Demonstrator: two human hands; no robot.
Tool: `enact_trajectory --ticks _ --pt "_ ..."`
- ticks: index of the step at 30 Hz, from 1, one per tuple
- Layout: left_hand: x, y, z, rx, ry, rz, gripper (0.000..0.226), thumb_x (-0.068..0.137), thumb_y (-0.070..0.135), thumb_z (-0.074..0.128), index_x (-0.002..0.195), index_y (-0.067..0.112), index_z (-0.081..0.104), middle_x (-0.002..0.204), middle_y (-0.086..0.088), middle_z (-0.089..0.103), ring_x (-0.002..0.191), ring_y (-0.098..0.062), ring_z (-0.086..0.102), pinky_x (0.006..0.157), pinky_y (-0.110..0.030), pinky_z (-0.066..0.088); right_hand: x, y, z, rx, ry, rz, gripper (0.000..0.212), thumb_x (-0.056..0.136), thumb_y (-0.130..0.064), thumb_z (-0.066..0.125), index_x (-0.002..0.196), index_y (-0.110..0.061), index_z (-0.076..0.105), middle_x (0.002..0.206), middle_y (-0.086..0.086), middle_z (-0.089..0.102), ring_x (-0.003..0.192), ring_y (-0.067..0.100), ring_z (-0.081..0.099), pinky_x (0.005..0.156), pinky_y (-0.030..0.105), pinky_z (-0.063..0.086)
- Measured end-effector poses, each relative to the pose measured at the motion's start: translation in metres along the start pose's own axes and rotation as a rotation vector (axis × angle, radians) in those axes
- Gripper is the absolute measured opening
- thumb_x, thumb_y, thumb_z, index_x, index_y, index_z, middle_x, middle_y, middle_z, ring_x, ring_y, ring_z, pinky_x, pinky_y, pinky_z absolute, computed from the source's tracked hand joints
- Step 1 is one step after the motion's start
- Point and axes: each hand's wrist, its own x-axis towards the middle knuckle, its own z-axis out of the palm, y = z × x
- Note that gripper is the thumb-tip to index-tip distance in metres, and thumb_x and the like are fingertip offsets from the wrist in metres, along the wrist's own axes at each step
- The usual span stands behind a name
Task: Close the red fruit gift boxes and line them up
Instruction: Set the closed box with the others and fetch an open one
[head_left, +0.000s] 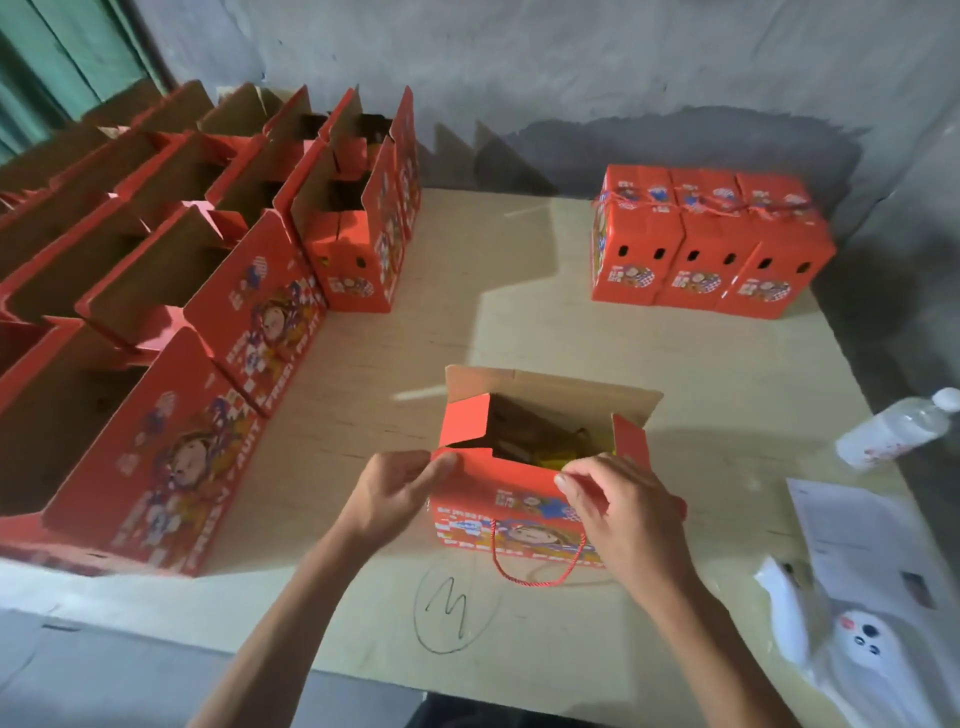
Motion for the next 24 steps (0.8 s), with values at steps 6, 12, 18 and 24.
enact_trajectory --ticks 6,12,18,24 --pt "-0.008 0.012 0.016 -0.167 0.113 -0.047 0.035 0.091 0.058 0.062 0.105 0.028 0.074 0.099 0.007 0.077 0.091 -0.009 0.073 0.078 -0.026 0.056 -0.025 0.015 -0.019 -0.124 0.043 -0.003 0.028 0.096 -0.045 0.062 0.109 -0.023 0.073 0.111 -0.012 0.070 0.097 0.014 0.066 0.080 0.029 0.052" --pt "0.003 0.015 0.013 -0.026 -0.091 -0.029 0.048 0.088 0.073 0.057 0.111 0.035 0.074 0.106 0.011 0.075 0.087 -0.012 0.072 0.075 -0.038 0.060 -0.026 0.061 -0.026 0.409 -0.168 0.359 0.061 0.082 -0.077 0.063 0.133 -0.044 0.061 0.128 -0.024 0.067 0.113 -0.004 0.065 0.091 0.025 0.055" --pt "0.002 -0.001 0.016 -0.074 -0.088 -0.075 0.078 0.093 0.077 0.044 0.075 0.001 0.051 0.065 -0.007 0.053 0.060 -0.025 0.053 0.060 -0.046 0.044 -0.031 0.083 -0.005 0.607 -0.128 0.476 0.062 0.079 -0.083 0.055 0.125 -0.044 0.067 0.115 -0.014 0.075 0.098 -0.006 0.070 0.074 0.007 0.050" --pt "0.000 -0.007 0.048 -0.024 0.307 -0.155 0.073 0.085 0.082 0.050 0.064 0.012 0.052 0.059 0.003 0.055 0.054 -0.014 0.051 0.054 -0.038 0.044 -0.038 0.074 0.028 0.558 0.156 0.533 0.055 0.087 -0.073 0.052 0.102 -0.022 0.066 0.091 0.000 0.075 0.080 0.006 0.072 0.067 0.021 0.057"
